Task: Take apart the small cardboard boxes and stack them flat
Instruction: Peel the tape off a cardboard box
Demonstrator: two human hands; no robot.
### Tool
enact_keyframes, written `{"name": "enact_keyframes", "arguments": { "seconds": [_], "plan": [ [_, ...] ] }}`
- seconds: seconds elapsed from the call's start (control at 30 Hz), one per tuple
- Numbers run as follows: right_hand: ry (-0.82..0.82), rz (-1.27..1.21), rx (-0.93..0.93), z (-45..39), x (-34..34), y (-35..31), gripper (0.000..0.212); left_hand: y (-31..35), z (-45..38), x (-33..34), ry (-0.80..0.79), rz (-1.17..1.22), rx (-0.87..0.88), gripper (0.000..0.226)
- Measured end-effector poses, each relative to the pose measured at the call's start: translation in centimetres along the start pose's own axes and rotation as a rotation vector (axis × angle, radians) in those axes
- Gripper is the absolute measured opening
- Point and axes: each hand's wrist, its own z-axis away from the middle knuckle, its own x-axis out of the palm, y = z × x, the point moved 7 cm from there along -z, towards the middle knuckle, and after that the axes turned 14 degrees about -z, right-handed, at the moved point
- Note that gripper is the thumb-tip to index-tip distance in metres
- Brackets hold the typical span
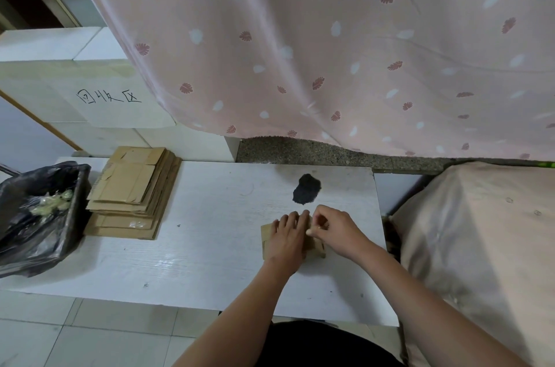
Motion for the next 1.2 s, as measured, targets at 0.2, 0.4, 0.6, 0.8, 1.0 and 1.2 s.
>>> {"name": "enact_keyframes", "arguments": {
  "seconds": [0.2, 0.4, 0.6, 0.8, 1.0, 1.2],
  "plan": [
    [0.14, -0.076, -0.047, 0.3, -2.1, -0.3, 0.021, -1.8, 0.1, -0.8, 0.072, 0.329, -0.049, 0.092],
    [0.142, -0.137, -0.085, 0.7, -3.0, -0.7, 0.031, -3.5, 1.3, 0.4, 0.072, 0.631, -0.114, 0.076],
    [0.028, -0.006, 0.001, 0.1, -1.8, 0.1, 0.015, -4.3, 2.0, 1.9, -0.008, 0.642, -0.147, 0.094],
    [-0.058, 0.078, 0.074, -0.8, 0.6, 0.1, 0.012, -4.0, 2.1, 1.9, -0.028, 0.442, -0.074, 0.093],
    [-0.107, 0.193, 0.077, -1.4, 2.3, 0.3, 0.036, -2.8, 2.1, 2.3, -0.037, 0.271, -0.024, 0.096],
    [-0.107, 0.387, 0.054, -1.4, 3.3, 1.4, 0.025, -1.1, 2.6, 2.9, -0.039, 0.043, -0.001, 0.081]
  ]
}}
